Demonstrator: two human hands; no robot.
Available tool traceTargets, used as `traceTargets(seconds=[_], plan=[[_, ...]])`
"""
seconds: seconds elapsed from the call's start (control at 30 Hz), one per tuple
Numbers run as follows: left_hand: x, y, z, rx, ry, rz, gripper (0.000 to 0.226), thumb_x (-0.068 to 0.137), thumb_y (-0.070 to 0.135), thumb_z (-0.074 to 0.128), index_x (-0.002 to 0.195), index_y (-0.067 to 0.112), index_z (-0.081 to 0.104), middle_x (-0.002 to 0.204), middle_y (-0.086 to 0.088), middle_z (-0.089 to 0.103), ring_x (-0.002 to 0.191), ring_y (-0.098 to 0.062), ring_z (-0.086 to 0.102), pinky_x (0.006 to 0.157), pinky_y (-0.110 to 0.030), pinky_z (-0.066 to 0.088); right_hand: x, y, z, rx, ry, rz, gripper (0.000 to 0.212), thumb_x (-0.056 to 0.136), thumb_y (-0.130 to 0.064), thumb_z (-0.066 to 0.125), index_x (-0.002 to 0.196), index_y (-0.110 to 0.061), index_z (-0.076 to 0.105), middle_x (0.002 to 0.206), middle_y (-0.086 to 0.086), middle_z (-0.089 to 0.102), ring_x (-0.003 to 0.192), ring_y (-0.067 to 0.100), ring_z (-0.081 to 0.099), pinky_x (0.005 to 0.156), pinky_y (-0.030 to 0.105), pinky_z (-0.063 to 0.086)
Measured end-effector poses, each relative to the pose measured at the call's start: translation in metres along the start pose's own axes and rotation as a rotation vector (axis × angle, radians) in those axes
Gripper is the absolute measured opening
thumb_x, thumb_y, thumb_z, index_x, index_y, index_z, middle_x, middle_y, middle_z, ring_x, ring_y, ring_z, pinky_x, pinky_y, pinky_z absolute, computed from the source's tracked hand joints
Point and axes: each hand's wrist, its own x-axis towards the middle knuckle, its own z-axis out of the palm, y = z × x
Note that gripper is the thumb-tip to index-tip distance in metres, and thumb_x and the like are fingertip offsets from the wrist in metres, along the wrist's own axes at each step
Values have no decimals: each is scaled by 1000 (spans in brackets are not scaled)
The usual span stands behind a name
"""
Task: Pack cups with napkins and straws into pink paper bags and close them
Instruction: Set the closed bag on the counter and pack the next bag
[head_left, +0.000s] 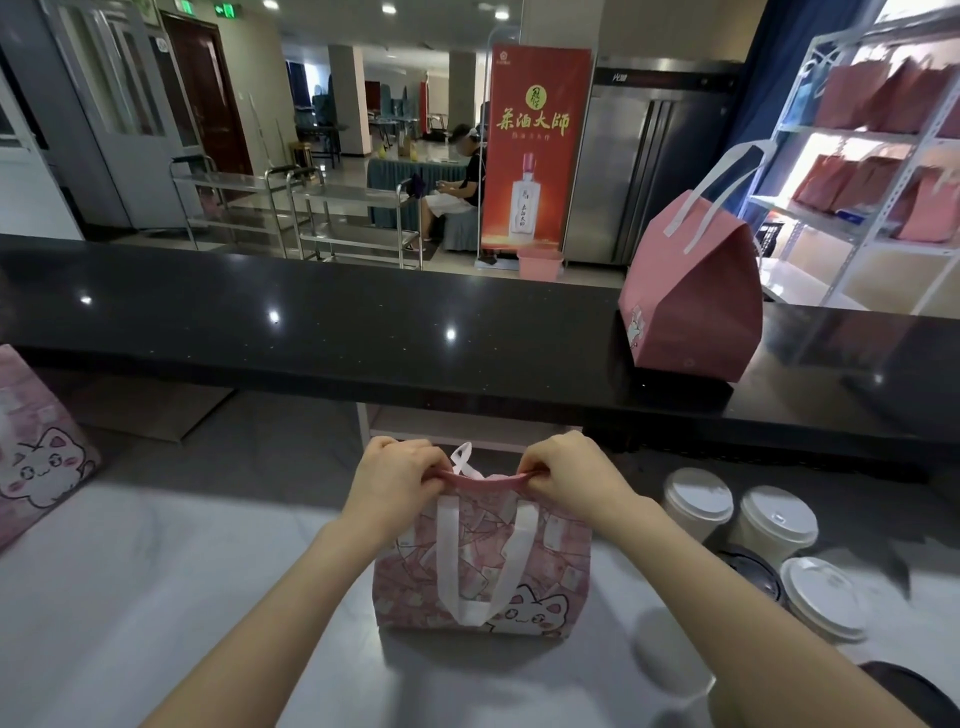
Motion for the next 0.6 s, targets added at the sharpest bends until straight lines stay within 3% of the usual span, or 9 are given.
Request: traceTargets(seconds=[0.17,0.33,0.6], plan=[[1,3,-4,50,-50,43,10,87,32,64,95,31,69,92,17,64,89,-7,57,96,-27,34,1,-1,0,-12,-23,-5,13,87,-21,64,93,-20,76,88,-2,72,84,16,64,78,35,55],[2,23,-1,15,-54,131,15,86,35,61,96,31,72,89,16,63,88,-6,57,84,-25,31,2,-13,-3,98,-56,-10,20,81,-30,68,101,-31,73,95,-9,71,88,10,63,80,34,55],[-2,25,5,10,21,77,15,91,38,61,94,31,74,89,15,69,85,-6,59,86,-24,29,2,-26,12,94,45,-56,16,88,-25,63,99,-22,74,93,-2,73,89,15,63,84,34,50]])
